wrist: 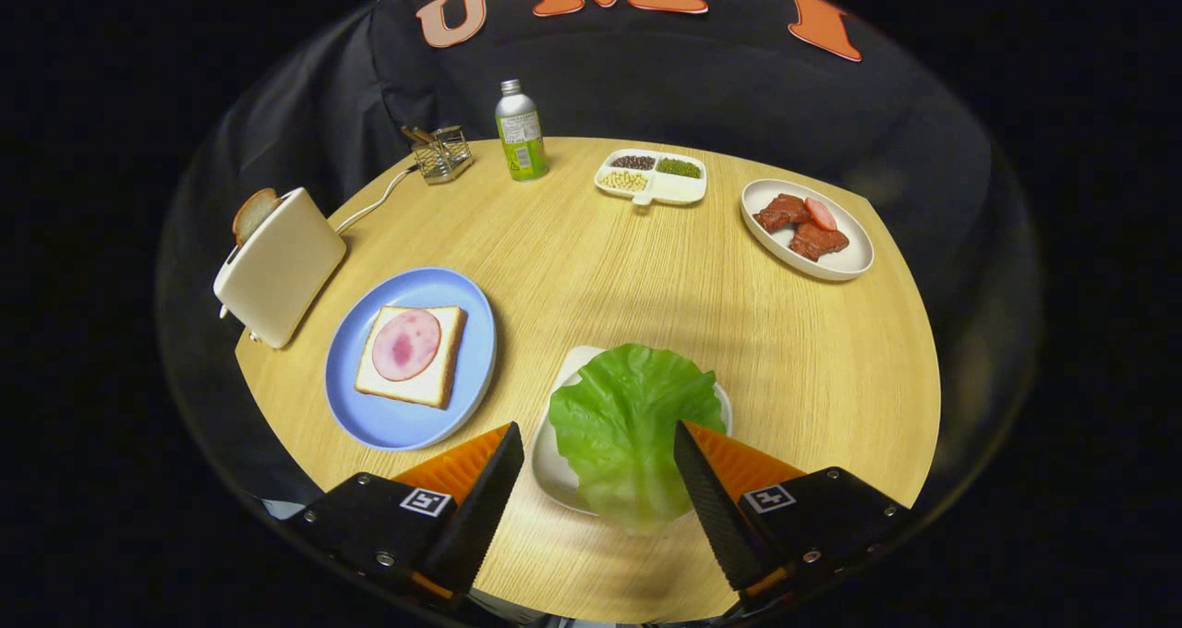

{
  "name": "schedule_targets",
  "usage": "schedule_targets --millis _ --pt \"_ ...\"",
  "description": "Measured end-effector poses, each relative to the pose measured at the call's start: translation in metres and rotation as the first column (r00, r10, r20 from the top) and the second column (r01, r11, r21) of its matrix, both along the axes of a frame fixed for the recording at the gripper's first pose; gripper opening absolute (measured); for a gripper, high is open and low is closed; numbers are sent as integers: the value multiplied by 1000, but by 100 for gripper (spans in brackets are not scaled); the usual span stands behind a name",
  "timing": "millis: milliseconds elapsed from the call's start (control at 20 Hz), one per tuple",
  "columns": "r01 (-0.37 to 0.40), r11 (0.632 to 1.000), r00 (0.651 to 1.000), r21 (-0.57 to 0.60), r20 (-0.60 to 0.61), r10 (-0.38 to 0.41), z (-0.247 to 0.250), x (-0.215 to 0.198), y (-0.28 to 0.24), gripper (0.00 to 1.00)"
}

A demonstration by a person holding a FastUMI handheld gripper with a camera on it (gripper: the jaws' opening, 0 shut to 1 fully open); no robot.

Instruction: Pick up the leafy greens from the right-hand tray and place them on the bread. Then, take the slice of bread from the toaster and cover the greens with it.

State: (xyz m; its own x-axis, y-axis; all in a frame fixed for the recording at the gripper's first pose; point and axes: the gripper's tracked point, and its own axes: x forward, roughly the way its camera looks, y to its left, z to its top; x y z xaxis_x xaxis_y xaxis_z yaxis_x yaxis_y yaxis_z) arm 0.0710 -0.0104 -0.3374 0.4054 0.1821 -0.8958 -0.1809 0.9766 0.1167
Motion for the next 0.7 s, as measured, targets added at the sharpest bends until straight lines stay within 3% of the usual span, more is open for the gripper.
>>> schedule_targets --millis 350,700 --pt "-37 997 996 -69 -86 31 -37 3 -8 97" --pt "-13 997 993 -73 -120 4 -55 4 -11 90"
